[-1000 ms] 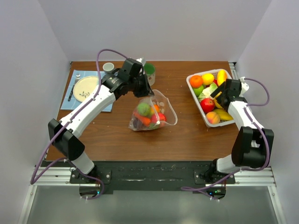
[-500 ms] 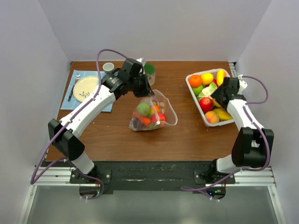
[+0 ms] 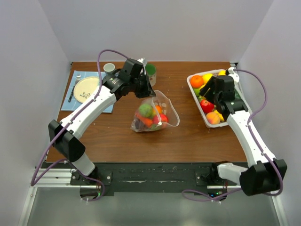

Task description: Place the food in the zip-top bag and seal the zipper

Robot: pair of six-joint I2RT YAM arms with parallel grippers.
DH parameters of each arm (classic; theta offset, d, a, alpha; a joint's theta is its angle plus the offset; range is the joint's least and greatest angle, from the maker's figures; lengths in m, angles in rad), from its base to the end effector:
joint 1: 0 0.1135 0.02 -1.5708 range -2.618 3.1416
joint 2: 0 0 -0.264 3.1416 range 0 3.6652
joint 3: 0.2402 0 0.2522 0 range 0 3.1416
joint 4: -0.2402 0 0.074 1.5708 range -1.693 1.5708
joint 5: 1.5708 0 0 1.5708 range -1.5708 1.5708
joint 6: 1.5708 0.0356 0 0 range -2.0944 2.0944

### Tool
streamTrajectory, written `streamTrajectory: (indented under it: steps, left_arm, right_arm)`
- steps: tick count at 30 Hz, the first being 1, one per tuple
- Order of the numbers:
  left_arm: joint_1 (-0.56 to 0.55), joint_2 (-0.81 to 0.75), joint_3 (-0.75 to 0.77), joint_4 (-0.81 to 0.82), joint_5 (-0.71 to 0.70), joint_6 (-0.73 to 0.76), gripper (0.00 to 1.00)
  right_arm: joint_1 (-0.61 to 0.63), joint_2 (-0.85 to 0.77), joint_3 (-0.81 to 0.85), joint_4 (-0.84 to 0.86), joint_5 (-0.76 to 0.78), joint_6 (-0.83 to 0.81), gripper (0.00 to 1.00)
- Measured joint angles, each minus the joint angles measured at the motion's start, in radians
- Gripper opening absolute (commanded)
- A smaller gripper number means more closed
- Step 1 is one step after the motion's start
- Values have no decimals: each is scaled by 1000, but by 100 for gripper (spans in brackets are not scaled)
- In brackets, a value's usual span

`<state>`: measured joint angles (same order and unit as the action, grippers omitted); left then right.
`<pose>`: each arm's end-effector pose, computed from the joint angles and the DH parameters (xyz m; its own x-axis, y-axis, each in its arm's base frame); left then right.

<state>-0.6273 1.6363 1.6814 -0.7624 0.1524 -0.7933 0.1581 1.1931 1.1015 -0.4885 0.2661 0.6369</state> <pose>0.2896 -0.2166 0.3761 -0.8528 -0.2518 -0.4575 0.0927 0.7892 -0.6071 0.2609 0.0321 0.3368 -0.3963 0.5178 -0.7581 0.3744 0.8451 0.3815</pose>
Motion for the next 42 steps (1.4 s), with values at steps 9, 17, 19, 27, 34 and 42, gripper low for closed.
streamTrajectory:
  steps: [9,17,19,27,34,42]
  left_arm:
    - [0,0,0,14,1,-2,0]
    - [0,2,0,16,1,-11,0]
    - [0,2,0,17,1,-12,0]
    - [0,2,-14,22,18,-19,0]
    - [4,-6,-25,24,16,-27,0]
    - [5,-9,-21,21,15,-35,0]
  right_arm:
    - [366,-143,-17,-13,-60,63,28]
    - [633,-69,-35,-11,0,108,30]
    - [660,-25,-35,-6,5,112,38]
    - [672,147,38,-8,76,94,90]
    - [670,207,199,-27,115,36,99]
    - [565,64,198,-122,157,-5,96]
